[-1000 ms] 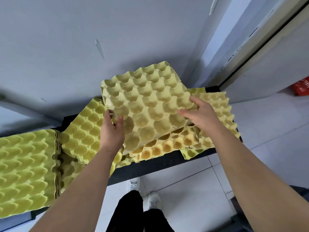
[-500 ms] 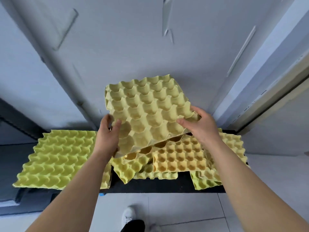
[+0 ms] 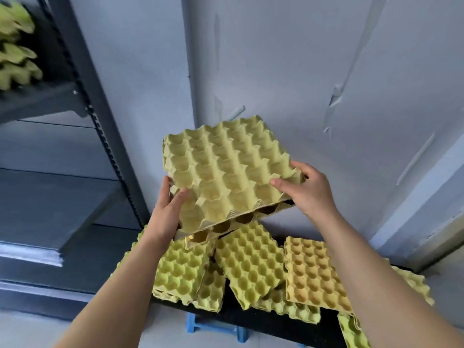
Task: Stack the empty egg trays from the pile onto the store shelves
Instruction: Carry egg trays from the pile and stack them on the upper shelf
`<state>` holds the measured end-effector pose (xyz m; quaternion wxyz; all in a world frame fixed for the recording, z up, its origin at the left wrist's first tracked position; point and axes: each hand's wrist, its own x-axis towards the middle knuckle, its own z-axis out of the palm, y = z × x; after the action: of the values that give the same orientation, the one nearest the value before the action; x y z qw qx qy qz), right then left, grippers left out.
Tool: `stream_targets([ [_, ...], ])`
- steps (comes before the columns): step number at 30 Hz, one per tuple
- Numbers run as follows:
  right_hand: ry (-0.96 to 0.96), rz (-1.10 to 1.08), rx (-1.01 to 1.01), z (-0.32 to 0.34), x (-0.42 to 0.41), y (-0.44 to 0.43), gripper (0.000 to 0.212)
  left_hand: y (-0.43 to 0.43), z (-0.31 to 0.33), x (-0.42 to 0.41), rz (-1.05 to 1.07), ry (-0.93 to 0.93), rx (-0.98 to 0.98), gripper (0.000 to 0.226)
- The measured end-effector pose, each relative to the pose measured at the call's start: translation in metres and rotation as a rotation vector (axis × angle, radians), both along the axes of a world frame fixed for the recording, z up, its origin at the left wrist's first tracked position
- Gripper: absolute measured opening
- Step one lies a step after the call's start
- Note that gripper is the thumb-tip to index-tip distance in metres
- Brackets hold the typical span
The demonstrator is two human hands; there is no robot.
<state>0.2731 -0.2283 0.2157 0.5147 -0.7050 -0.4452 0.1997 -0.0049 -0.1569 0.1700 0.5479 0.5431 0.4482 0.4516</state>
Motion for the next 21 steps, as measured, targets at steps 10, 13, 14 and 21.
stream_targets([
  [10,-0.023,0.074,0.183,0.06,-0.143,0.016,0.074,-0.011,0.062,-0.152,0.025,-0.006,0.205,0.041],
  [13,0.003,0.092,0.238,0.077,-0.171,0.021,0.07,-0.014,0.087,-0.186,0.073,0.023,0.242,0.053],
  [14,0.017,0.102,0.254,0.084,-0.179,0.023,0.07,-0.016,0.097,-0.195,0.105,0.022,0.26,0.052],
  [21,0.137,0.215,0.395,0.137,-0.221,0.042,0.066,-0.027,0.158,-0.239,0.233,-0.136,0.308,0.075],
])
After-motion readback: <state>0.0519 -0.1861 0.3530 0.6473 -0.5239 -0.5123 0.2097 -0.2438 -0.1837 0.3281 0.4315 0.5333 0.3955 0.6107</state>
